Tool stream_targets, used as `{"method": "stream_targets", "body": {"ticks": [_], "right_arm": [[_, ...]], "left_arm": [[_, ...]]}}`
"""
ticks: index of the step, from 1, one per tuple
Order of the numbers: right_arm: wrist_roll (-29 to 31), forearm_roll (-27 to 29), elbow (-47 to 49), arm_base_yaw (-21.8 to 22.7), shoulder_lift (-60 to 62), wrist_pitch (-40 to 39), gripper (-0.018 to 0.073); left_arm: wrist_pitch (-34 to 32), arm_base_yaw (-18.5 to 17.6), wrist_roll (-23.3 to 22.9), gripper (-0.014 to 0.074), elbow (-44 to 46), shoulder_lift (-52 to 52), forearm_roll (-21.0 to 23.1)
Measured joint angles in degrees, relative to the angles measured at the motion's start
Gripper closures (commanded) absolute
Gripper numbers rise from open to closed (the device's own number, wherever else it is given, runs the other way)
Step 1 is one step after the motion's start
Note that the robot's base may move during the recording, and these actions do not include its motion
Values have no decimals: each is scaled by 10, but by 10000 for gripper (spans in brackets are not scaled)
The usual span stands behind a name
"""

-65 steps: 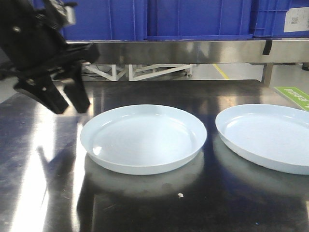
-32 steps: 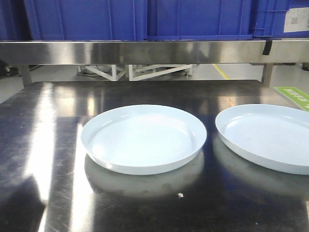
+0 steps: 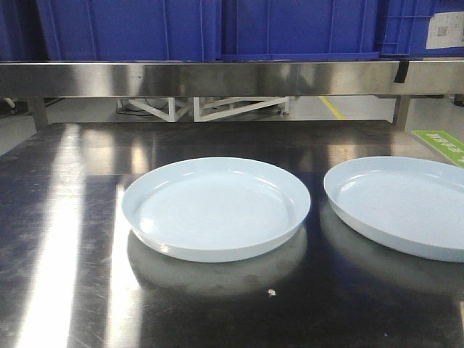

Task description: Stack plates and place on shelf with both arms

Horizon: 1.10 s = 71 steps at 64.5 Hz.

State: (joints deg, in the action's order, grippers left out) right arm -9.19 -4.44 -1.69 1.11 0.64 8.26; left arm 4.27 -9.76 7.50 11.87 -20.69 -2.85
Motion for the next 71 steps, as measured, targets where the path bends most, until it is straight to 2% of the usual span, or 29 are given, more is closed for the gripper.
{"method": "stream_targets", "body": {"ticks": [8, 16, 30, 40, 71], "right_arm": [[0, 0, 0, 0, 0, 0, 508], [0, 0, 0, 0, 0, 0, 508], [0, 0, 0, 0, 0, 0, 508], [0, 0, 0, 0, 0, 0, 508], [0, 0, 0, 0, 0, -12, 508]], "left_arm": [[-12, 22, -4, 511, -8, 27, -1], [-15, 34, -6, 511, -11, 30, 17], [-25, 34, -7, 514, -9, 30, 38], [-43, 34, -8, 514, -6, 30, 39], [-43, 34, -8, 514, -6, 30, 39]]}}
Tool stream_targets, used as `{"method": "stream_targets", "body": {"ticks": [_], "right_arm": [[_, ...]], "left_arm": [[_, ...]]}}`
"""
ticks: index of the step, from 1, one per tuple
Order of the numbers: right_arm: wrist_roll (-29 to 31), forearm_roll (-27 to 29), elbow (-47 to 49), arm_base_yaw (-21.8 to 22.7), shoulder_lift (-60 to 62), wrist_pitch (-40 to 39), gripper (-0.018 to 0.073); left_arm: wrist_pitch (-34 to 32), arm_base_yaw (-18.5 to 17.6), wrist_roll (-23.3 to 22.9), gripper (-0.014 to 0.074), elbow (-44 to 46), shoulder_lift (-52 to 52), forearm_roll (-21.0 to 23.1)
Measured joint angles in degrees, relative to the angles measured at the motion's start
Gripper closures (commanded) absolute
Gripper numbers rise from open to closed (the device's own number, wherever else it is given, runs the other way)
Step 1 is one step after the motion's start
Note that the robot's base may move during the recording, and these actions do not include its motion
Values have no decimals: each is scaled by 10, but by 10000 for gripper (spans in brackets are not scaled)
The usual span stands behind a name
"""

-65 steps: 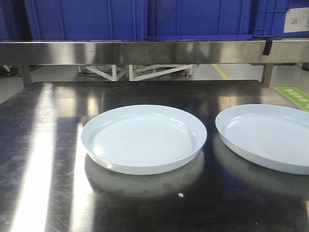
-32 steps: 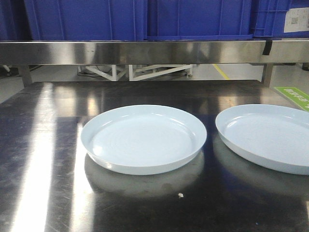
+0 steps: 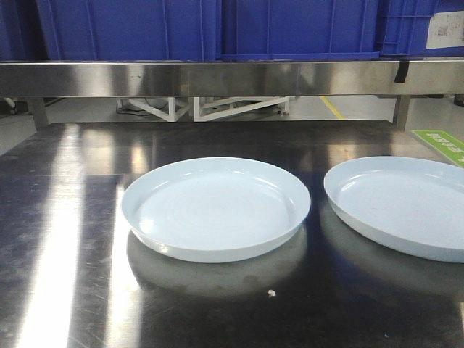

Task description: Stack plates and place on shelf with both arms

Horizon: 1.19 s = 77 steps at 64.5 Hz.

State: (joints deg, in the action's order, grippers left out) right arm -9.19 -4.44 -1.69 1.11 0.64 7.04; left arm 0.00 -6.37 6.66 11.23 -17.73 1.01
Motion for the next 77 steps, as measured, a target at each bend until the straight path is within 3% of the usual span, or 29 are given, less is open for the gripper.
{"method": "stream_targets", "body": {"ticks": [7, 17, 40, 58, 63, 77], "right_arm": [[0, 3, 1, 0, 0, -17, 508], [0, 14, 48, 0, -8, 27, 508], [0, 20, 173, 0, -189, 44, 508], [3, 118, 245, 0, -344, 53, 508], [41, 126, 278, 0, -400, 73, 508], [257, 129, 374, -26, -535, 134, 508]], "left_arm": [[0, 0, 0, 514, 0, 0, 0], [0, 0, 0, 514, 0, 0, 0], [0, 0, 0, 514, 0, 0, 1], [0, 0, 0, 514, 0, 0, 1], [0, 0, 0, 514, 0, 0, 1], [0, 0, 0, 514, 0, 0, 1]]}}
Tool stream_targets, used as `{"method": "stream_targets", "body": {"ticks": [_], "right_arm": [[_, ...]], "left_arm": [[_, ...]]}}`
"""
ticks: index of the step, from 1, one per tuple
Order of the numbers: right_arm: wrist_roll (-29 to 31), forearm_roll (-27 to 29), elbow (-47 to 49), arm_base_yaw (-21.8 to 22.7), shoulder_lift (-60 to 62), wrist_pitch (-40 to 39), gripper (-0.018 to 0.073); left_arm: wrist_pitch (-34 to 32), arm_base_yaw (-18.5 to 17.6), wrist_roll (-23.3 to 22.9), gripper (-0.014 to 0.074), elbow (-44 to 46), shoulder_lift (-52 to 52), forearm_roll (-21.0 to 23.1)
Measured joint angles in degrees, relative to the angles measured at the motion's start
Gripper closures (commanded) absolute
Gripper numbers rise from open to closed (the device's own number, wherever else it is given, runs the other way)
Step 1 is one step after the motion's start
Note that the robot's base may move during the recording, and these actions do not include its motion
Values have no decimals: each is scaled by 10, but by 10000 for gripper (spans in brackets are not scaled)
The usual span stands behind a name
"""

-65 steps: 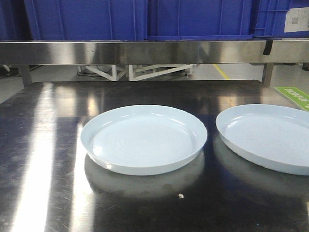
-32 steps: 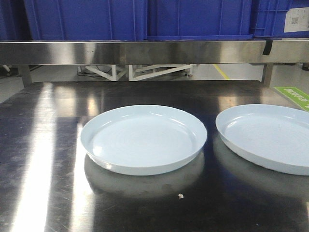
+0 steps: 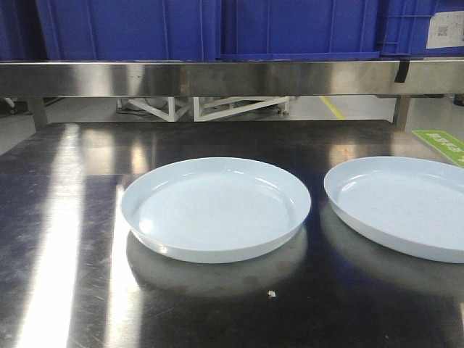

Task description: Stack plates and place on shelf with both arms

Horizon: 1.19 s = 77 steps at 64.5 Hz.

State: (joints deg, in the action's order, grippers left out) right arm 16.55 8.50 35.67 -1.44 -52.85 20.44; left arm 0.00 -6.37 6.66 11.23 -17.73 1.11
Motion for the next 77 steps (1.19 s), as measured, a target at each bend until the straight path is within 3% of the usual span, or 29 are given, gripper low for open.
{"method": "stream_targets", "body": {"ticks": [12, 20, 28, 34, 42, 47, 77], "right_arm": [[19, 50, 89, -36, -136, 35, 505], [-55, 56, 160, -32, -222, 101, 501], [-127, 29, 221, -21, -283, 163, 478], [-165, 6, 249, -9, -309, 208, 381], [-179, -10, 258, 11, -318, 250, 186], [-181, -21, 261, 20, -318, 261, 128], [-183, -39, 261, 35, -375, 281, 125]], "left_arm": [[0, 0, 0, 514, 0, 0, 0], [0, 0, 0, 514, 0, 0, 0], [0, 0, 0, 514, 0, 0, 0], [0, 0, 0, 514, 0, 0, 0], [0, 0, 0, 514, 0, 0, 0], [0, 0, 0, 514, 0, 0, 0], [0, 0, 0, 514, 0, 0, 0]]}}
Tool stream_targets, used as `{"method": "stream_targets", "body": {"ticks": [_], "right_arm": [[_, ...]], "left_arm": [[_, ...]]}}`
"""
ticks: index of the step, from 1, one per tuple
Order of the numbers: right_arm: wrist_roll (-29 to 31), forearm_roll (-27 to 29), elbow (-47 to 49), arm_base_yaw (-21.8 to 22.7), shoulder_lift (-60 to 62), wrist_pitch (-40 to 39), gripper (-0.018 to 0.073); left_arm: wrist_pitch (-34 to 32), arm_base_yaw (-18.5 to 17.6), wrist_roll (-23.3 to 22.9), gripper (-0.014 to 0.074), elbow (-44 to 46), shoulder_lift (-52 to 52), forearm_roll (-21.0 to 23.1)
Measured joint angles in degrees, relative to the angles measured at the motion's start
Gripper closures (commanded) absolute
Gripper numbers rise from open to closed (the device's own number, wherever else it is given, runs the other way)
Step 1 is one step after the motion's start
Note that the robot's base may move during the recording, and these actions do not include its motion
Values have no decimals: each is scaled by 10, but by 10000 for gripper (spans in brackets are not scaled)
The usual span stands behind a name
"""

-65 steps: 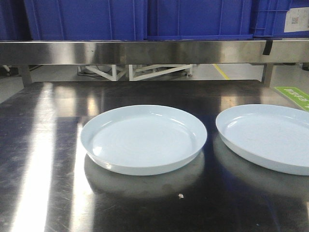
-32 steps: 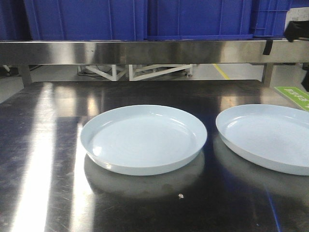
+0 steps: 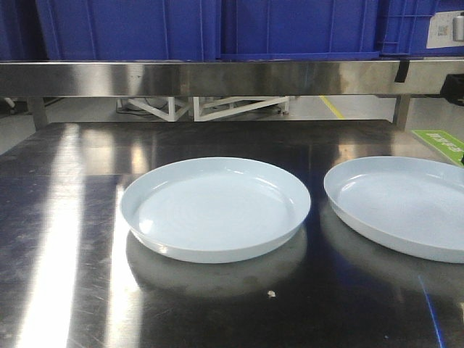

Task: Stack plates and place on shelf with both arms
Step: 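Grasp the rim of the other light blue plate with the right gripper, then lift the held plate and lower it onto the centered plate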

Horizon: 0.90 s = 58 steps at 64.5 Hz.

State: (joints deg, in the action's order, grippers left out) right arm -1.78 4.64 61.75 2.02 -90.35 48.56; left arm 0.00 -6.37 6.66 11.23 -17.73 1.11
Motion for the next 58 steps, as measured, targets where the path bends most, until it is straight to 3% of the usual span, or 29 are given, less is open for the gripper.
{"method": "stream_targets", "body": {"ticks": [58], "right_arm": [[0, -1, -2, 25, -30, -3, 125]], "left_arm": [[0, 0, 0, 514, 0, 0, 0]]}}
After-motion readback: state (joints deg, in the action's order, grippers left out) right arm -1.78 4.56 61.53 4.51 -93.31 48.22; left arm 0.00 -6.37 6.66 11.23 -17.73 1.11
